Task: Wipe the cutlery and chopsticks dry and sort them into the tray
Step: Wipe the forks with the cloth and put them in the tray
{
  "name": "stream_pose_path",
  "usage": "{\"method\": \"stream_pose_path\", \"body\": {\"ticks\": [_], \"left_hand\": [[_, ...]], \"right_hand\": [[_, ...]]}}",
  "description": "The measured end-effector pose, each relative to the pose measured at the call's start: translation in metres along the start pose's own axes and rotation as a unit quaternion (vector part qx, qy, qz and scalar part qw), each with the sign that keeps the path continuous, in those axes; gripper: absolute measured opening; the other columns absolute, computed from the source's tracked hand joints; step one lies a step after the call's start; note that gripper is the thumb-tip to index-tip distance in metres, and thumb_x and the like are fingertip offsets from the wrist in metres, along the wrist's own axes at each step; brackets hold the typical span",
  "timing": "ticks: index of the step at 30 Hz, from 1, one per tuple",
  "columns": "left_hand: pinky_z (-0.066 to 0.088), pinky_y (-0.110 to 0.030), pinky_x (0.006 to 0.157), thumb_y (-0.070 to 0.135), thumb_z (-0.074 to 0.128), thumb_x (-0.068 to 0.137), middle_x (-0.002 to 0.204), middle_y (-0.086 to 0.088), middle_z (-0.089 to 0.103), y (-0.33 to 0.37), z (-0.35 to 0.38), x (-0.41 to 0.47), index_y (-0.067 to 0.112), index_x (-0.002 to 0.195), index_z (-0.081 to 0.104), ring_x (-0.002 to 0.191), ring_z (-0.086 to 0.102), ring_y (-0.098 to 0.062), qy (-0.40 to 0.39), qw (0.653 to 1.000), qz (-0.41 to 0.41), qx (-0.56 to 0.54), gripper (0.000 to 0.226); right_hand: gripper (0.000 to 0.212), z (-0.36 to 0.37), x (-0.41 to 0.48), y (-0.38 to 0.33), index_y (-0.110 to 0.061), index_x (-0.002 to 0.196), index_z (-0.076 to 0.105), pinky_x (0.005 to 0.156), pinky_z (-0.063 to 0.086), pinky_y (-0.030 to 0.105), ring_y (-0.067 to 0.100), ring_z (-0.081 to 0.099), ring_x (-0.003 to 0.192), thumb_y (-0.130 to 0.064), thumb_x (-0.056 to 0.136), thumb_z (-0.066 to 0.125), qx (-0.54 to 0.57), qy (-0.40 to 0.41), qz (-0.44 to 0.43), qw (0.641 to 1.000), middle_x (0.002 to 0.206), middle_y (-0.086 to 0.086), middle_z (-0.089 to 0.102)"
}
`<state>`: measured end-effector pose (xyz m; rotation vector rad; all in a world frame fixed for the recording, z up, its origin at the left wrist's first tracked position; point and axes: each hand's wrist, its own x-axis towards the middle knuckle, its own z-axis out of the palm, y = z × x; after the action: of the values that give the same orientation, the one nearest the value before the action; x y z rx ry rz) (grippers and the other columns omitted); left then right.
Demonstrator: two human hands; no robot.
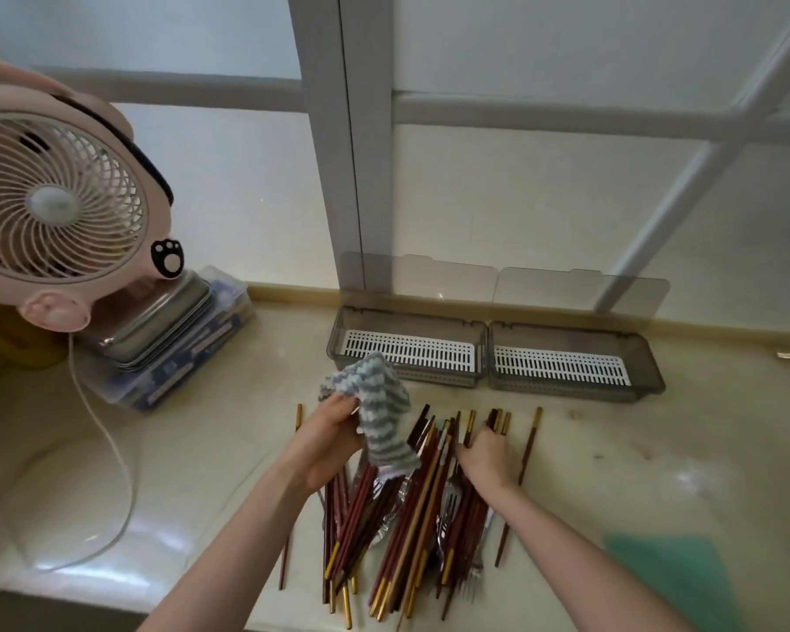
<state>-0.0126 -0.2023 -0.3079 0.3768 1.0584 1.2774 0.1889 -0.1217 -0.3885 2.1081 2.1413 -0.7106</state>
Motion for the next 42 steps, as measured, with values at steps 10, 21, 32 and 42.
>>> {"method": "stream_pose_path", "body": {"ticks": [10, 21, 32, 42], "left_hand": [[0.032, -0.009, 0.028, -0.005, 0.035, 0.093, 0.062, -0.002, 0.059, -0.001, -0.006, 0.007, 0.002, 0.098, 0.057, 0.038, 0.046, -0.003, 0.061, 0.996, -0.006, -0.064, 0.023], [0.055, -0.026, 0.061, 0.024, 0.047, 0.095, 0.092, -0.013, 0.068, 0.006, -0.01, 0.008, 0.005, 0.099, 0.058, 0.075, 0.069, -0.016, 0.028, 0.985, -0.083, 0.149, 0.023], [0.041, -0.027, 0.102, 0.045, 0.046, 0.091, 0.131, -0.01, 0.05, -0.015, 0.004, 0.01, 0.017, 0.123, 0.047, 0.112, 0.054, -0.013, -0.157, 0.929, -0.126, 0.311, 0.042], [0.048, -0.018, 0.061, 0.009, 0.042, 0.097, 0.081, -0.006, 0.059, -0.021, 0.033, 0.01, 0.0, 0.088, 0.055, 0.062, 0.06, -0.007, -0.099, 0.935, -0.119, 0.321, 0.018]], "right_hand": [[0.031, 0.008, 0.001, -0.011, -0.015, 0.061, 0.046, 0.046, 0.039, 0.023, 0.014, 0.055, 0.057, -0.02, 0.089, 0.059, 0.002, -0.065, 0.0, 0.998, 0.062, -0.002, 0.051], [0.008, -0.066, 0.008, -0.005, -0.002, 0.08, 0.054, 0.034, 0.025, 0.019, 0.011, 0.038, 0.038, 0.0, 0.088, 0.055, 0.406, -0.251, -0.046, 0.878, 0.057, 0.006, 0.058], [0.023, -0.076, -0.008, -0.018, -0.01, 0.085, 0.054, 0.043, 0.051, 0.025, 0.024, 0.062, 0.047, -0.027, 0.08, 0.069, 0.676, -0.321, -0.198, 0.633, 0.069, 0.017, 0.067], [0.013, -0.077, 0.003, -0.022, -0.008, 0.085, 0.052, 0.038, 0.038, 0.02, 0.018, 0.053, 0.043, -0.014, 0.096, 0.047, 0.541, -0.272, -0.205, 0.769, 0.065, 0.008, 0.063]]}}
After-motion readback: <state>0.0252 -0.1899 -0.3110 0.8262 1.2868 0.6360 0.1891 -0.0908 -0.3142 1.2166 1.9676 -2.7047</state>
